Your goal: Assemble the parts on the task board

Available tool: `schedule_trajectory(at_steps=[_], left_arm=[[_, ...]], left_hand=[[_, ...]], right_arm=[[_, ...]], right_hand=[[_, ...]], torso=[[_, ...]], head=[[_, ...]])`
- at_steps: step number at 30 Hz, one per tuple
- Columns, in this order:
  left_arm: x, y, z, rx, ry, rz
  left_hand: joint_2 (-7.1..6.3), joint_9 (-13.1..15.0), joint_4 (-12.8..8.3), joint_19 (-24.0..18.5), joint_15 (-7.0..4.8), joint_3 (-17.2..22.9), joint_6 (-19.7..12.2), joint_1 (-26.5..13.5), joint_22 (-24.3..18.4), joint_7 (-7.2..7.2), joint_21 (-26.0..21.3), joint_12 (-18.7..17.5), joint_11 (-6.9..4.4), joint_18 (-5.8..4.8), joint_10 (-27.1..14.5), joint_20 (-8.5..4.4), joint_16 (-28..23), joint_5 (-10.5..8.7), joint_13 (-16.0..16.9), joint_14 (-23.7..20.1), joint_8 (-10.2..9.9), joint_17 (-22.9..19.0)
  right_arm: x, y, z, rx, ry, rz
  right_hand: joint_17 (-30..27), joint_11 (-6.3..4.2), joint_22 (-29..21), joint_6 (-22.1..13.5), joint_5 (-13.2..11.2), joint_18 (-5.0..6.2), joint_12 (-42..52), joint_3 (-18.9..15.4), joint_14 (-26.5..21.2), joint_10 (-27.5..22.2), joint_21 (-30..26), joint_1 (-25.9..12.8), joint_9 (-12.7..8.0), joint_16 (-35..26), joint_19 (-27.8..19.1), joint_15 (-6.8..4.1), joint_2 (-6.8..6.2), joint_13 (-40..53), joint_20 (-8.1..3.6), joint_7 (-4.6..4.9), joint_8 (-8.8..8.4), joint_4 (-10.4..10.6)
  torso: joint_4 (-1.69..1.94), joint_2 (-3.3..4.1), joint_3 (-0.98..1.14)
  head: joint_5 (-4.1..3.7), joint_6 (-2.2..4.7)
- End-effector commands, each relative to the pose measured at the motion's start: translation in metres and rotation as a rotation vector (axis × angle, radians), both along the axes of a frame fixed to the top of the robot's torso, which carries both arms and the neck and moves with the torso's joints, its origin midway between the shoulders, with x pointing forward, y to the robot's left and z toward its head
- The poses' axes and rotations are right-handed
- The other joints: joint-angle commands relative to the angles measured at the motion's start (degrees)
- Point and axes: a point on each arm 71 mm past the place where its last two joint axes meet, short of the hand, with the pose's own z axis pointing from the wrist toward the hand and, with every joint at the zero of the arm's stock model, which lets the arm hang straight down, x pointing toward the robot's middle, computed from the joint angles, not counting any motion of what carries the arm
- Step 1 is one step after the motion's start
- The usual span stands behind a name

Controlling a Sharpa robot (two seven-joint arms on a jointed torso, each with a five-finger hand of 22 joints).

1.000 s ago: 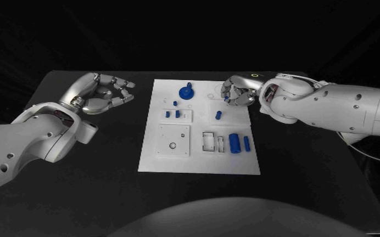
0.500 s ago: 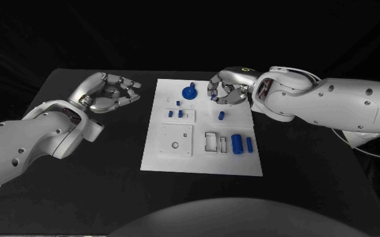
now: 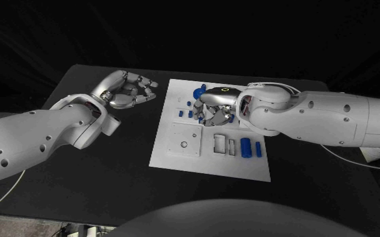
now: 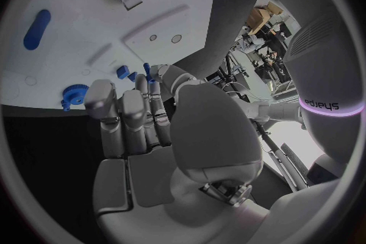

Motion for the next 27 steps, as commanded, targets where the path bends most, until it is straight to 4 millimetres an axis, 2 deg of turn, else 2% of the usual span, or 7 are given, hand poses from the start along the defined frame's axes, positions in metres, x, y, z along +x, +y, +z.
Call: schedule_trajectory(at_steps=[1, 6, 8, 10, 11, 27], left_arm=[[0.0, -0.004, -0.001, -0.011, 0.017, -0.019], [0.0, -0.005, -0.001, -0.01, 0.02, -0.019], [0.0, -0.005, -0.002, -0.01, 0.022, -0.02], [0.0, -0.006, -0.002, -0.009, 0.025, -0.022], [0.0, -0.006, -0.002, -0.009, 0.025, -0.022], [0.0, -0.009, -0.002, -0.009, 0.03, -0.029]], left_hand=[[-0.09, -0.1, 0.0, -0.5, 0.07, 0.3, -0.2, -0.5, 6.7, 0.14, -0.4, -0.4, 0.01, 1.1, -0.3, 0.0, -0.4, -0.39, -0.1, -0.5, -0.3, -0.1], [-0.06, -0.1, 0.0, -0.6, 0.09, 0.4, -0.2, -0.5, 6.6, 0.14, -0.7, -0.4, 0.03, 1.14, -0.3, 0.03, -0.6, -0.35, -0.1, -0.7, -0.3, -0.4], [-0.05, -0.1, 0.0, -0.7, 0.1, 0.4, -0.2, -0.5, 6.6, 0.15, -0.8, -0.4, 0.03, 1.15, -0.3, 0.04, -0.7, -0.33, -0.1, -0.8, -0.3, -0.6], [-0.05, -0.1, 0.0, -0.7, 0.1, 0.4, -0.2, -0.5, 6.6, 0.15, -0.8, -0.4, 0.03, 1.16, -0.3, 0.04, -0.7, -0.33, -0.1, -0.8, -0.3, -0.6], [-0.05, -0.1, 0.0, -0.7, 0.1, 0.4, -0.2, -0.5, 6.6, 0.15, -0.8, -0.4, 0.03, 1.16, -0.3, 0.04, -0.7, -0.33, -0.1, -0.8, -0.3, -0.6], [-0.07, -0.1, 0.0, -1.0, 0.14, 0.5, -0.2, -0.4, 6.4, 0.2, -1.4, -0.4, 0.08, 1.25, -0.4, 0.08, -1.2, -0.27, -0.2, -1.2, -0.3, -1.4]], right_arm=[[-0.002, 0.006, -0.009, -0.075, 0.002, 0.043], [-0.006, 0.014, -0.016, -0.083, 0.005, 0.066], [-0.008, 0.017, -0.018, -0.084, 0.003, 0.075], [-0.009, 0.02, -0.02, -0.085, 0.003, 0.082], [-0.01, 0.021, -0.022, -0.085, 0.004, 0.085], [-0.014, 0.021, -0.037, -0.087, -0.025, 0.087]], right_hand=[[-0.2, -1.06, 6.5, -0.1, -0.4, 0.79, -0.3, 0.0, -0.3, 1.4, -0.3, 0.2, -0.1, -0.3, -0.6, 0.17, 0.17, -0.1, 0.04, 0.22, -0.34, -0.3], [-0.2, -1.04, 6.5, -0.1, -0.6, 0.8, -0.4, 0.0, -0.3, 1.5, -0.4, 0.2, -0.2, -0.3, -0.7, 0.19, 0.16, -0.2, 0.06, 0.22, -0.45, -0.3], [0.0, -1.04, 6.5, 0.0, -0.7, 0.77, -0.4, 0.0, -0.1, 1.5, -0.2, 0.2, -0.2, -0.1, -0.6, 0.19, 0.14, -0.2, 0.07, 0.22, -0.56, -0.3], [0.0, -1.04, 6.5, 0.0, -0.7, 0.77, -0.4, 0.0, -0.1, 1.5, -0.2, 0.2, -0.2, -0.1, -0.6, 0.19, 0.14, -0.2, 0.07, 0.22, -0.56, -0.3], [0.0, -1.05, 6.5, 0.0, -0.8, 0.75, -0.5, 0.0, -0.1, 1.5, -0.1, 0.2, -0.2, -0.1, -0.5, 0.19, 0.15, -0.2, 0.08, 0.21, -0.64, -0.4], [-0.1, -1.07, 6.5, 0.1, -0.9, 0.77, -0.5, 0.1, -0.1, 1.6, -0.2, 0.3, -0.3, -0.1, -0.5, 0.17, 0.13, -0.3, 0.08, 0.2, -0.8, -0.5]], torso=[[0.54, -0.45, 0.0], [0.85, -0.57, -0.03], [0.77, -0.54, -0.01], [0.87, -0.55, -0.02], [0.8, -0.56, -0.05], [0.63, -0.64, -0.09]], head=[[0.53, 0.0], [1.01, 0.0], [1.41, 0.0], [1.45, 0.0], [1.6, 0.0], [2.12, 0.0]])
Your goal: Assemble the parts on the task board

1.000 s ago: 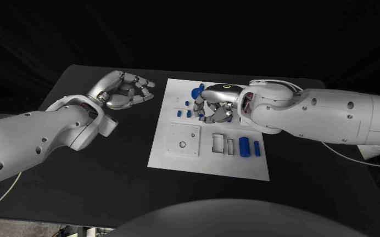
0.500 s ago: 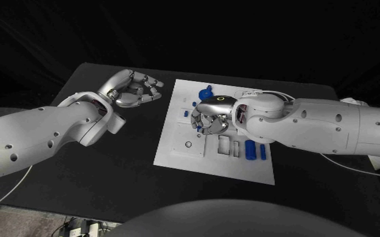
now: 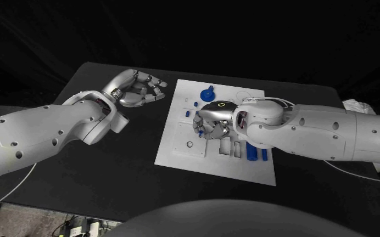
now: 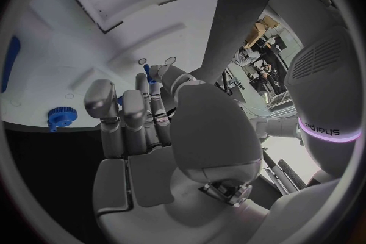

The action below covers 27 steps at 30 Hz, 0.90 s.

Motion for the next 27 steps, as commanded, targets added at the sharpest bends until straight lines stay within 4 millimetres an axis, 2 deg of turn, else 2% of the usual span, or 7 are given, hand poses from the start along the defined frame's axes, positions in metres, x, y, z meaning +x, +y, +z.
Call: schedule_trajectory(at_steps=[1, 27], left_arm=[[-0.0002, -0.002, -0.0005, -0.005, 0.014, -0.012], [0.0002, -0.0025, -0.0014, -0.002, 0.023, -0.013]], left_hand=[[-0.07, -0.1, 0.0, -0.6, -0.06, 0.5, -0.2, -0.4, 6.4, 0.2, -0.4, -0.2, 0.08, 0.6, -0.4, 0.06, -0.3, -0.27, -0.1, -0.6, -0.3, -0.2], [-0.1, -0.1, 0.0, -0.7, -0.01, 0.5, -0.2, -0.4, 6.4, 0.27, -0.8, -0.3, 0.13, 0.65, -0.5, 0.1, -0.6, -0.27, -0.1, -0.9, -0.3, -0.6]], right_arm=[[-0.0007, 0.0007, -0.0014, -0.008, -0.035, 0.014], [-0.002, -0.0022, -0.011, 0.016, -0.042, 0.003]], right_hand=[[0.0, -0.47, 6.5, 0.1, -0.3, 0.76, -0.2, 0.0, -0.1, 1.0, -0.2, 0.3, 0.0, -0.1, -0.1, 0.17, 0.13, 0.0, 0.11, 0.21, -0.26, -0.3], [-0.2, -0.42, 6.5, 0.2, -0.9, 0.77, -0.5, 0.0, -0.1, 1.1, -0.2, 0.2, -0.1, -0.1, -0.2, 0.21, 0.18, -0.2, 0.14, 0.25, -0.67, -0.5]], torso=[[-0.03, -0.07, -0.02], [-0.01, -0.18, -0.09]], head=[[0.09, 0.01], [-0.03, 0.01]])
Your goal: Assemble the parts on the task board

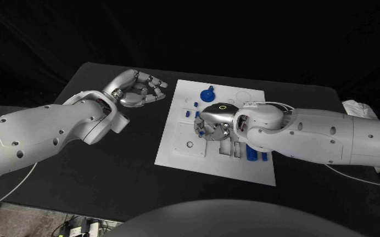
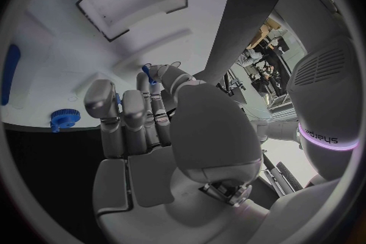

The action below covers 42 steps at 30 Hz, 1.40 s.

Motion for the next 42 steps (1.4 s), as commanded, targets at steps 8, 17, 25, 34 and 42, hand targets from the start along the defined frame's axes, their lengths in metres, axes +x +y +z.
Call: schedule_trajectory(at_steps=[8, 17, 25, 34, 42], left_arm=[[-0.0001, -0.0029, -0.0008, -0.004, 0.017, -0.013], [0.0004, -0.0024, -0.0018, 0.0, 0.022, -0.01], [0.0007, -0.003, -0.0029, 0.002, 0.028, -0.011], [0.0007, -0.0034, -0.004, 0.005, 0.037, -0.013], [0.0006, -0.0036, -0.0048, 0.007, 0.044, -0.013]], left_hand=[[-0.08, -0.1, 0.0, -0.4, 0.01, 0.2, -0.2, -0.4, 6.3, 0.35, -0.3, -0.3, -0.05, 0.67, -0.4, 0.14, -0.4, -0.27, -0.1, -0.5, -0.3, -0.1], [-0.07, -0.1, 0.0, -0.4, 0.01, 0.2, -0.2, -0.4, 6.3, 0.36, -0.3, -0.3, -0.05, 0.67, -0.4, 0.14, -0.4, -0.27, -0.1, -0.6, -0.3, -0.1], [-0.04, 0.0, 0.0, -0.5, 0.03, 0.3, -0.1, -0.4, 6.3, 0.44, -0.5, -0.3, -0.03, 0.69, -0.4, 0.16, -0.5, -0.28, -0.1, -0.6, -0.3, -0.2], [-0.05, 0.0, 0.0, -0.6, 0.06, 0.3, -0.2, -0.5, 6.2, 0.48, -0.8, -0.3, 0.0, 0.73, -0.4, 0.17, -0.5, -0.31, -0.1, -0.7, -0.3, -0.2], [-0.01, -0.1, 0.1, -0.7, 0.13, 0.2, -0.2, -0.7, 6.2, 0.54, -1.0, -0.2, 0.08, 0.76, -0.5, 0.22, -0.7, -0.38, -0.1, -0.8, -0.4, -0.5]], right_arm=[[-0.0016, 0.0012, -0.0043, 0.017, -0.01, 0.008], [-0.0029, 0.0026, -0.0052, 0.033, 0.005, 0.004], [-0.0047, 0.0038, -0.0049, 0.05, 0.015, 0.003], [-0.0042, 0.0016, -0.0065, 0.046, 0.025, -0.007], [-0.004, 0.0001, -0.0074, 0.046, 0.032, -0.014]], right_hand=[[-0.2, 0.05, 6.5, 0.3, -0.3, 0.8, -0.4, 0.0, -0.2, 0.2, -0.3, 0.2, 0.0, -0.1, -0.3, 0.21, 0.28, -0.1, 0.14, 0.26, -0.2, -0.5], [-0.3, -0.02, 6.5, 0.7, -0.4, 0.82, -0.2, 0.1, -0.2, 0.6, -0.3, 0.3, 0.1, -0.1, -0.3, 0.17, 0.42, -0.1, 0.13, 0.25, -0.25, -0.7], [-0.2, -0.1, 6.5, 1.3, -0.4, 0.8, -0.2, 0.0, -0.1, 1.1, -0.1, 0.3, 0.3, 0.0, -0.2, 0.11, 0.46, -0.2, 0.11, 0.19, -0.14, -0.8], [-0.3, -0.13, 6.5, 1.5, -0.4, 0.82, -0.1, -0.1, -0.1, 1.2, -0.2, 0.2, 0.3, 0.0, -0.2, 0.09, 0.48, -0.2, 0.09, 0.18, -0.11, -0.9], [-0.4, -0.15, 6.5, 1.7, -0.4, 0.85, -0.2, -0.1, -0.1, 1.4, -0.3, 0.2, 0.4, -0.1, -0.3, 0.06, 0.61, -0.3, 0.08, 0.17, -0.07, -0.9]], torso=[[0.04, -0.06, 0.01], [0.01, -0.06, 0.0], [-0.02, -0.09, -0.04], [-0.02, -0.08, -0.02], [0.0, -0.06, -0.02]], head=[[0.03, 0.01], [0.22, 0.01], [0.36, 0.01], [0.43, 0.01], [0.42, 0.01]])
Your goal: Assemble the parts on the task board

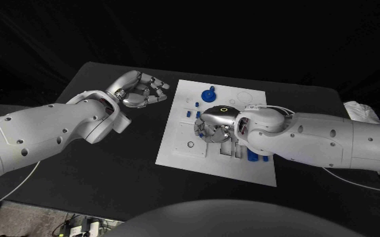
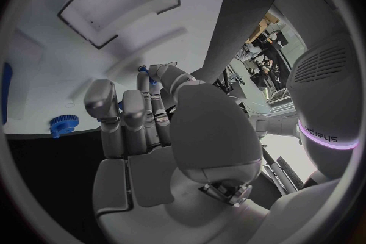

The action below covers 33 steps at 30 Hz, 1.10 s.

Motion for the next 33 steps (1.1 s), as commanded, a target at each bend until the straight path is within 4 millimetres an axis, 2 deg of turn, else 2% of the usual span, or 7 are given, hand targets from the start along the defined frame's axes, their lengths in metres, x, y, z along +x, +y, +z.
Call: schedule_trajectory(at_steps=[1, 13, 25, 33], left_arm=[[-0.0005, -0.0024, -0.0009, -0.004, 0.017, -0.013], [-0.0005, -0.0033, -0.0018, -0.001, 0.024, -0.015], [-0.0003, -0.0047, -0.0027, 0.001, 0.031, -0.016], [0.0002, -0.0046, -0.004, 0.004, 0.036, -0.015]], left_hand=[[-0.01, -0.1, 0.1, -0.5, 0.14, 0.2, 0.0, -0.7, 6.2, 0.34, -0.3, -0.2, 0.08, 0.81, -0.5, 0.02, -0.3, -0.38, -0.1, -0.4, -0.4, -0.1], [0.03, -0.1, 0.1, -0.6, 0.18, 0.2, 0.0, -0.8, 6.1, 0.36, -0.5, -0.2, 0.11, 0.83, -0.5, 0.04, -0.4, -0.4, -0.1, -0.5, -0.4, -0.2], [0.21, -0.1, 0.1, -0.7, 0.26, 0.2, 0.0, -1.1, 6.1, 0.41, -0.7, -0.2, 0.19, 0.85, -0.5, 0.12, -0.5, -0.43, -0.1, -0.6, -0.4, -0.4], [0.31, -0.1, 0.1, -0.7, 0.29, 0.3, -0.1, -1.2, 6.1, 0.42, -0.8, -0.2, 0.21, 0.86, -0.5, 0.14, -0.5, -0.43, -0.1, -0.6, -0.4, -0.4]], right_arm=[[-0.0004, -0.0005, -0.0009, 0.002, 0.009, 0.0], [0.0014, -0.0034, -0.0024, 0.002, 0.021, -0.02], [0.0036, -0.007, -0.0052, 0.01, 0.05, -0.048], [0.0025, -0.0081, -0.0057, 0.037, 0.075, -0.062]], right_hand=[[-0.2, -0.04, 6.4, 0.5, -0.2, 0.86, -0.2, 0.1, -0.2, 0.4, -0.1, 0.2, 0.1, -0.1, -0.3, 0.05, 0.67, -0.1, 0.07, -0.1, 0.24, -0.4], [-3.3, -0.13, 5.8, 0.5, 0.3, 1.3, -2.0, 0.2, -1.9, 2.0, -2.1, -0.5, 0.9, -1.9, -1.9, -0.05, 1.1, -1.7, -0.05, -0.17, -0.14, -0.4], [-7.3, 0.12, 5.0, 0.1, 1.0, 1.82, -7.1, 1.0, -3.7, 4.8, -5.0, -1.2, 2.6, -4.4, -3.8, 0.03, 2.0, -6.2, 0.0, -0.06, -0.66, -0.4], [-7.9, 0.08, 4.9, 0.2, 1.1, 1.9, -8.4, 1.1, -3.9, 5.7, -5.5, -1.4, 3.1, -4.7, -4.0, 0.04, 1.93, -7.4, -0.01, -0.04, -0.68, -0.6]], torso=[[0.05, 0.01, 0.02], [0.06, -0.04, -0.02], [0.05, -0.1, -0.01], [0.02, -0.08, 0.03]], head=[[-0.04, 0.01], [-0.06, 0.01], [0.05, 0.01], [0.27, 0.01]])
